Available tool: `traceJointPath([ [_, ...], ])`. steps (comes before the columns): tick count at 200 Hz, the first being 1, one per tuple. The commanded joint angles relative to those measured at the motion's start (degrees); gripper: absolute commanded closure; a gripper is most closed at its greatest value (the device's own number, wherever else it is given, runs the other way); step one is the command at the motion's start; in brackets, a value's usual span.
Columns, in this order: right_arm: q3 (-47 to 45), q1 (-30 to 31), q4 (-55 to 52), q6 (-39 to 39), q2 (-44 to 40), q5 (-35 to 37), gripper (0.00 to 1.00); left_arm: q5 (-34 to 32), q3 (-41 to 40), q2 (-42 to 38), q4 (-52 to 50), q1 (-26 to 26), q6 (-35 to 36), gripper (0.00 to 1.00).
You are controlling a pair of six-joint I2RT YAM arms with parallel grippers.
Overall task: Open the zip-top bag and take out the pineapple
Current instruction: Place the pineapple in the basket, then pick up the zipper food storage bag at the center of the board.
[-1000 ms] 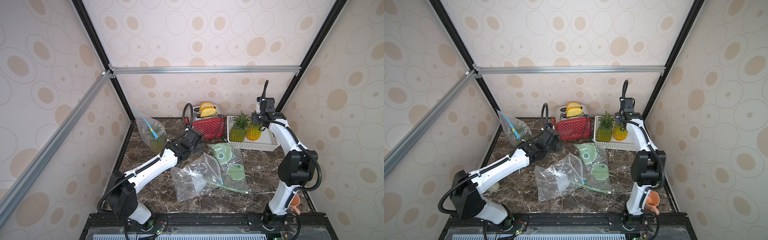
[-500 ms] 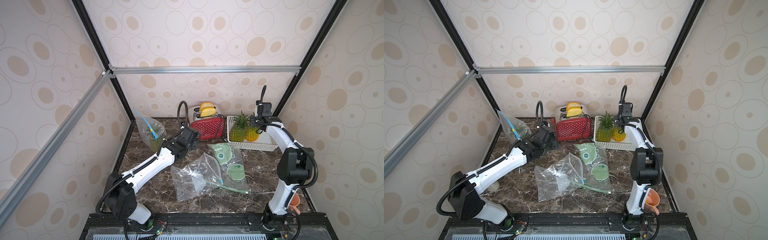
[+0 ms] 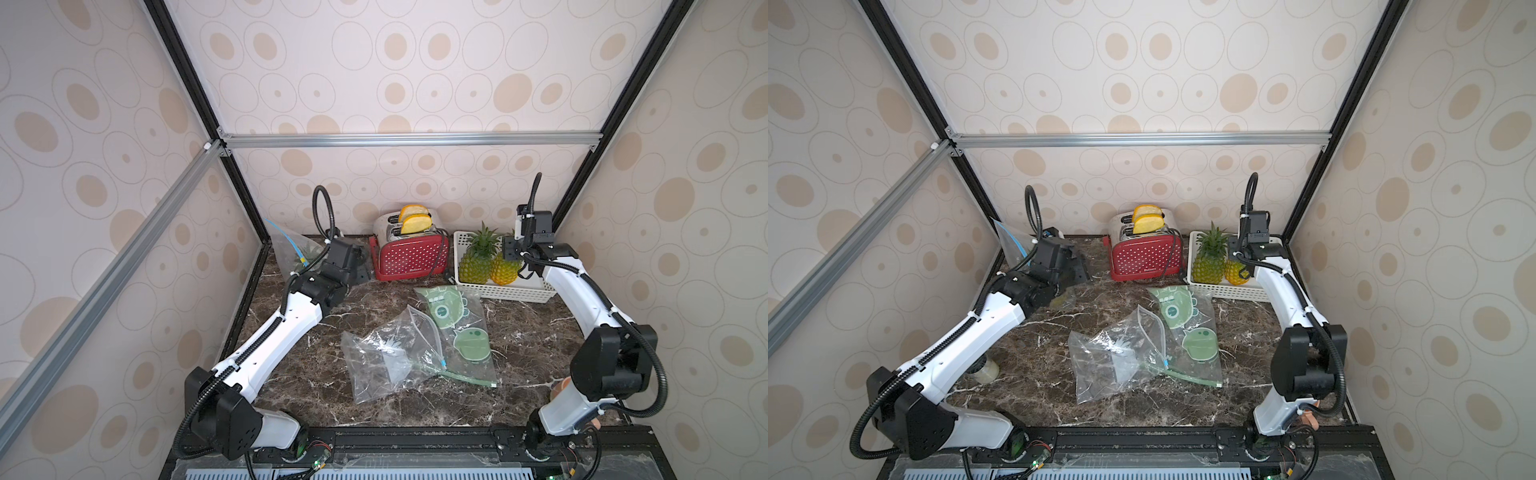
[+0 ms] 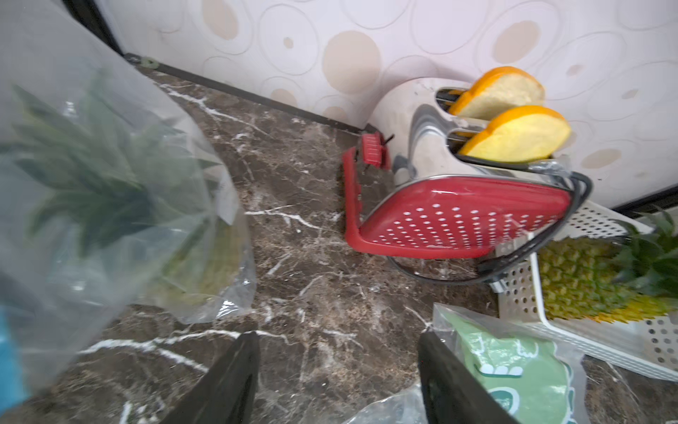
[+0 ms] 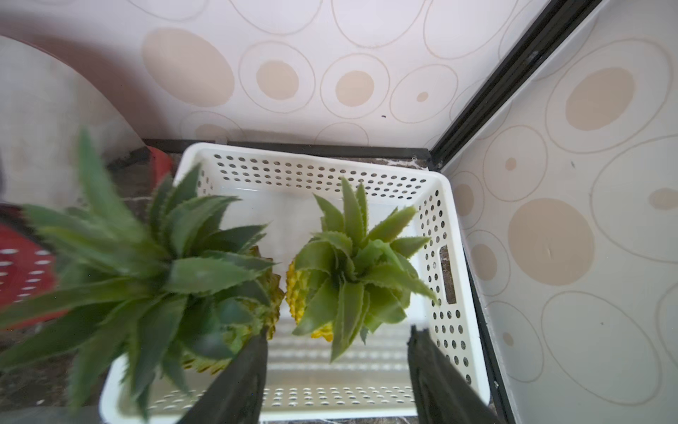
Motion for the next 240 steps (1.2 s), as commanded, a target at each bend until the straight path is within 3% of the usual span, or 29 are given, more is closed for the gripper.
traceJointPath([
  [1,0.7,3.0,-5.0,-1.0,-4.6,1.4,0.35,-0.9,10.2,2.8,-11.7,4.7,3.3,0.27],
  [21,2.1,8.2,-9.9,-0.9,-6.7,1.8,0.34,-1.6,19.4,7.5,-20.7,7.9,6.0,0.25],
  [51,2.5,16.5,-15.8,0.5,-8.5,2.4,0.33,-5.1,27.6,9.2,-26.2,8.8,9.7,0.22],
  [91,1.4,23.9,-18.5,3.2,-9.1,3.5,0.33,-8.5,28.3,6.8,-31.9,10.9,11.8,0.22],
  [119,0.5,25.1,-17.4,4.8,-9.3,2.6,0.33,-4.3,25.4,6.8,-31.3,14.5,12.1,0.23],
  [187,-0.1,26.1,-17.0,5.6,-8.9,1.9,0.33,-0.1,21.3,13.0,-25.3,15.4,10.8,0.25],
  [222,-0.8,26.2,-17.2,5.7,-9.1,2.4,0.34,1.5,22.7,16.8,-23.8,16.2,10.5,0.45],
  [240,-1.2,26.2,-16.9,5.8,-9.3,2.7,0.35,1.4,23.4,18.1,-23.6,16.4,10.9,0.45],
])
